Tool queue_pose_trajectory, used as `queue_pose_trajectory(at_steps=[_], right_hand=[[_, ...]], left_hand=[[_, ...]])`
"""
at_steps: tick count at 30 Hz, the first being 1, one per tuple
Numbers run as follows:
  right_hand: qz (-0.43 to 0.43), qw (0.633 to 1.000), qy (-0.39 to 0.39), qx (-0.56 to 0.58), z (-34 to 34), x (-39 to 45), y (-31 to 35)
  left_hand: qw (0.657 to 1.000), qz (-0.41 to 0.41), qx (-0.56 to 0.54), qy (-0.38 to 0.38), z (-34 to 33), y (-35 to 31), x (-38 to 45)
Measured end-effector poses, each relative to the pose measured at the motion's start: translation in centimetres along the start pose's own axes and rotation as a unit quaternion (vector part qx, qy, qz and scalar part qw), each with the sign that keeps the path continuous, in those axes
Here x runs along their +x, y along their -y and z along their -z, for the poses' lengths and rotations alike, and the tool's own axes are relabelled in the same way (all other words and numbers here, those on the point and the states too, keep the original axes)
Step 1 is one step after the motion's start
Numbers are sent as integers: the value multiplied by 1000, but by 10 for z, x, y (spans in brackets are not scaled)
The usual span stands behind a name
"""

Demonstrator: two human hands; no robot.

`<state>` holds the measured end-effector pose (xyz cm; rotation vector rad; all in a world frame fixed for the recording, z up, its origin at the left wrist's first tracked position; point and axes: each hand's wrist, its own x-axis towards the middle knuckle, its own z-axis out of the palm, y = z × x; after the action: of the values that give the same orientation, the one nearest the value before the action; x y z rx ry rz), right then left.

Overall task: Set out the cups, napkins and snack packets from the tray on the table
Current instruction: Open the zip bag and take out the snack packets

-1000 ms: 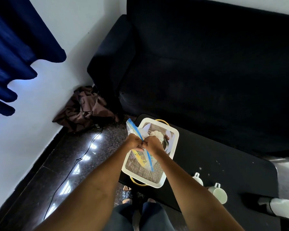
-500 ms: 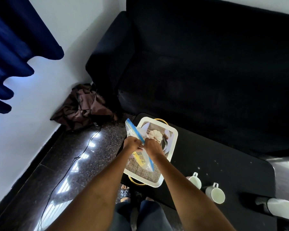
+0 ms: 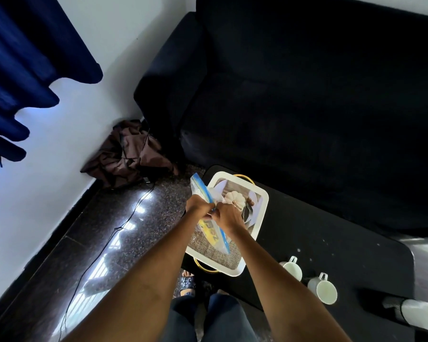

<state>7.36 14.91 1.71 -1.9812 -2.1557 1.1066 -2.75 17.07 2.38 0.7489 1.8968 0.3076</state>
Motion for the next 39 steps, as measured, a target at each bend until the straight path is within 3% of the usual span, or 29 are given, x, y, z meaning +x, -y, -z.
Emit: queue_pose_trajectory(at_steps=[7,15,21,25,29,35,39], right_hand=[[-43,996,-12,72,3,3,3],[-51,992,-32,110,2,3,3],[-130,960,-161,187,6,8,3],[-136,968,-137,158,7,7,-7],[-117,990,-36,73,9,14,-8],[-24,999,-23,28,15,37,14],[-3,1000,-22,-6,20,42,23]], left_hand=[[995,22,-77,58,-8,11,11],[990,5,-141,18,-13,10,10],[985,16,-173,-5,-11,18,5],[994,7,-106,-30,-13,30,8],[998,-34,2,-46,-2,21,13],[981,-59,179,36,10,1,14],[959,-105,220,-148,20,-10,19]])
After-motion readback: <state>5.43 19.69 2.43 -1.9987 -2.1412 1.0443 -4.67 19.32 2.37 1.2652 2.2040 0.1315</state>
